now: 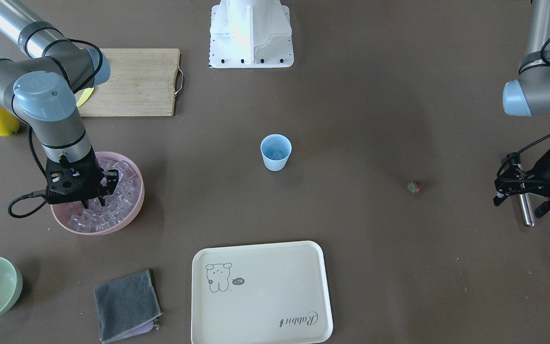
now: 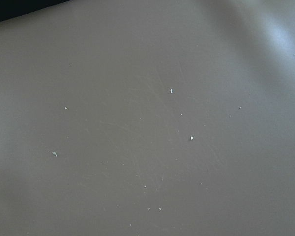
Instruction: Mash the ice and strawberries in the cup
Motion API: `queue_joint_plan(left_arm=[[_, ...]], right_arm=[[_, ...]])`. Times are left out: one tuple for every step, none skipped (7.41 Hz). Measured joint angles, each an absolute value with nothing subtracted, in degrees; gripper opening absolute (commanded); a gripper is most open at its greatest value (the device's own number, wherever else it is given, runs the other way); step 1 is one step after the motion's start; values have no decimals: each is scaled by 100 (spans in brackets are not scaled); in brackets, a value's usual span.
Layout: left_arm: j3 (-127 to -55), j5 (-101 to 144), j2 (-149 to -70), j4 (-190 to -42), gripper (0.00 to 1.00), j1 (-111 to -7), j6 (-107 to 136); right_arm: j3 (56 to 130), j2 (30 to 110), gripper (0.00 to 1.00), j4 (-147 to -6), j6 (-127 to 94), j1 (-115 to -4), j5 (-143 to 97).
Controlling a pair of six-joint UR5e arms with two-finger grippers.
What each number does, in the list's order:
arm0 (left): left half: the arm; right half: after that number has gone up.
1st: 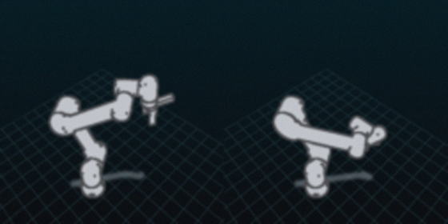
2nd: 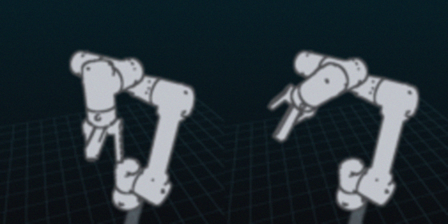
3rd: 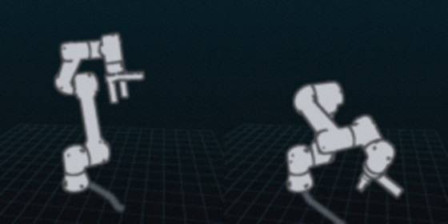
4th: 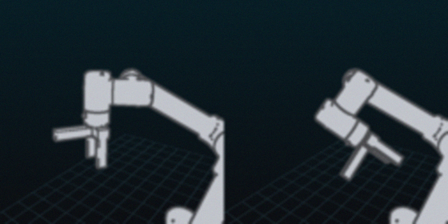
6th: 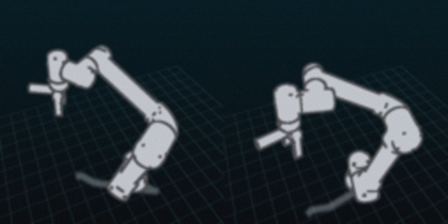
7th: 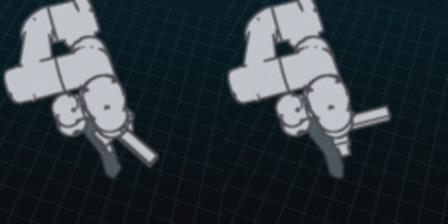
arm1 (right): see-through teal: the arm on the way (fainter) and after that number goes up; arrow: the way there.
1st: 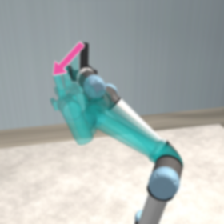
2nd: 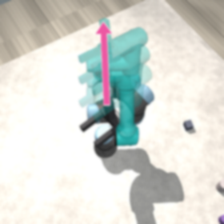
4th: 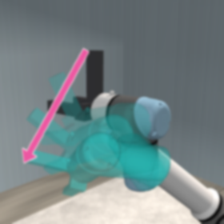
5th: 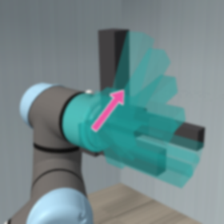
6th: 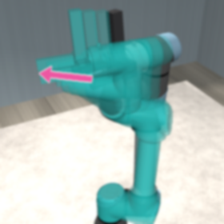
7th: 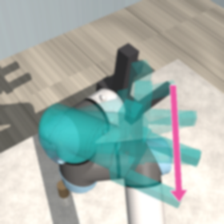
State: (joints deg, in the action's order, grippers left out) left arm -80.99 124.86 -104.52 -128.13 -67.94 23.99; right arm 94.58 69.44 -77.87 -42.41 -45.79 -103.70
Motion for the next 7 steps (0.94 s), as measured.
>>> queue_joint_plan(left_arm=[[-8088, 12387, -10446, -12847, 97, -6772, 2401], [-8070, 12266, -10439, -12907, 97, -6724, 2405], [-8059, 12203, -10436, -12941, 97, -6692, 2407], [-8058, 12180, -10435, -12956, 97, -6679, 2408], [-8067, 12175, -10436, -12961, 97, -6675, 2410], [-8080, 12173, -10430, -12965, 97, -6672, 2414], [-8093, 12173, -10418, -12972, 97, -6672, 2416]], right_arm=[[9465, 6944, 34, -7787, -4244, -4579, -10371], [9470, 6944, 26, -7787, -4245, -4579, -10371], [9475, 6944, 24, -7787, -4245, -4579, -10371], [9479, 6944, 49, -7787, -4245, -4579, -10370], [9485, 6945, 73, -7787, -4245, -4581, -10366], [9499, 6951, 79, -7789, -4243, -4606, -10367], [9544, 6956, 81, -7830, -4234, -4670, -10380]])
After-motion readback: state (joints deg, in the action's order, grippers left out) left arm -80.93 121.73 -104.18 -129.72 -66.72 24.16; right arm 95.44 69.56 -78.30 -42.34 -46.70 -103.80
